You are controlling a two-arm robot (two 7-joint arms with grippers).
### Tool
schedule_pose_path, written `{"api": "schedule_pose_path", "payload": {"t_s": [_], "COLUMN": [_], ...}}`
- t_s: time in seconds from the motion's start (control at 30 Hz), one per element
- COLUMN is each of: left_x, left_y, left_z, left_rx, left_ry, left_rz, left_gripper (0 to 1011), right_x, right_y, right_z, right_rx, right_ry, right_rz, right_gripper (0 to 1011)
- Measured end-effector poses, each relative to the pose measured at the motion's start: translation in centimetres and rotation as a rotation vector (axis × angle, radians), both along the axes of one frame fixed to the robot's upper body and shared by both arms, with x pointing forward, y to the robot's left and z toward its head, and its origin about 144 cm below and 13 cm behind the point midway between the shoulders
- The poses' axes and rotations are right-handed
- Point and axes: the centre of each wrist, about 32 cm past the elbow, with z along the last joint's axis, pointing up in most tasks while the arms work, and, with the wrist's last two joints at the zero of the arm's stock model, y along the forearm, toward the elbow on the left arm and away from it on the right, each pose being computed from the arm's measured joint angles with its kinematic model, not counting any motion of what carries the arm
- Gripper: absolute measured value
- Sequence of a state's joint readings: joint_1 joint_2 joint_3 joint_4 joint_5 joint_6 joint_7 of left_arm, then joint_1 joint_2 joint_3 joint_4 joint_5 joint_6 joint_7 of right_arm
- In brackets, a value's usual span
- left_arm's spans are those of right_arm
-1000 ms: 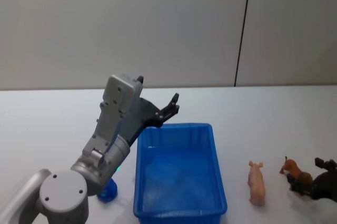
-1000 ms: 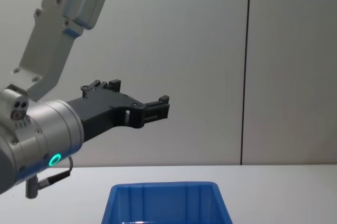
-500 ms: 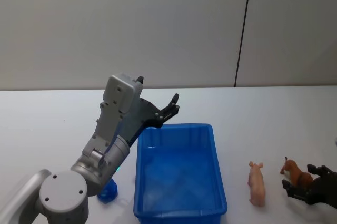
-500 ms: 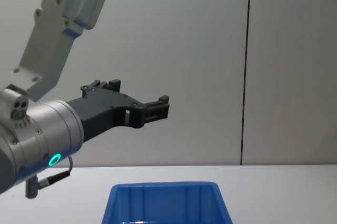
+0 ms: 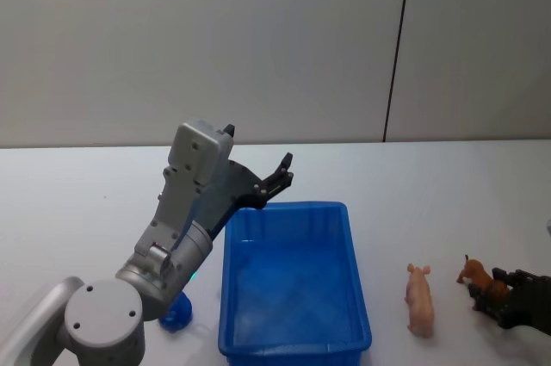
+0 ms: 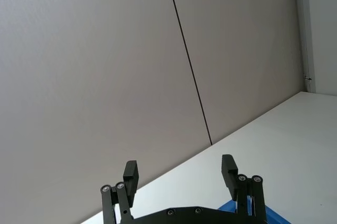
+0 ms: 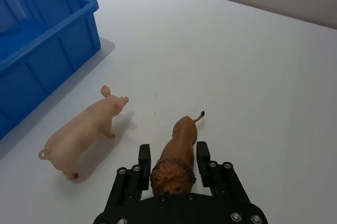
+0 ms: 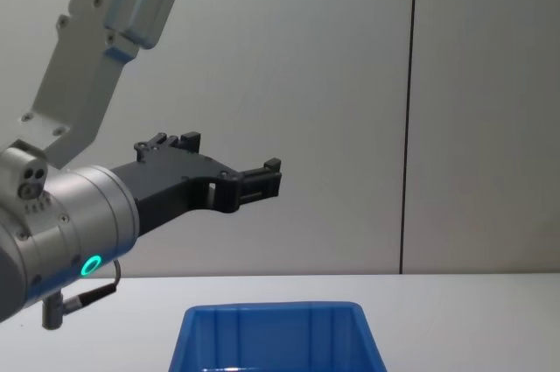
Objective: Pick up the two dolls from the table and place them into the box.
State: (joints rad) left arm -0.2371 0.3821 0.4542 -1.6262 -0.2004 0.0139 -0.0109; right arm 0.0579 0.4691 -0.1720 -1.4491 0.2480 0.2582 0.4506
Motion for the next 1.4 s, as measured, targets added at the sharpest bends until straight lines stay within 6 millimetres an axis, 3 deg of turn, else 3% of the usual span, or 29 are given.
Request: {"api": "schedule_pose_path", "payload": {"t_s": [0.1,0.27,1.0,1.4], "left_x": [0.0,0.0,0.0,0.0], "left_y": [0.0,0.0,0.0,0.0], "left_z": [0.0,0.0,0.0,0.0], "left_rx": [0.0,0.0,0.0,0.0], "left_ry": [0.0,0.0,0.0,0.0], "left_rz": [0.0,0.0,0.0,0.0], "left_gripper": [1001,1001,1001,1001], "right_x": [0.1,0.2,2.9,4.5], "right_y": [0.1,0.3,3.1,6.4], "right_z": [0.2,0.8,4.4,5.8], "right_rx": [0.0,0.001,0.072,0.126], "right_ry": [-0.019,-0.055,-0.261,-0.296], "right_rz": [0.002,0.007,0.12,0.269], "right_gripper": [450,362,362,362]}}
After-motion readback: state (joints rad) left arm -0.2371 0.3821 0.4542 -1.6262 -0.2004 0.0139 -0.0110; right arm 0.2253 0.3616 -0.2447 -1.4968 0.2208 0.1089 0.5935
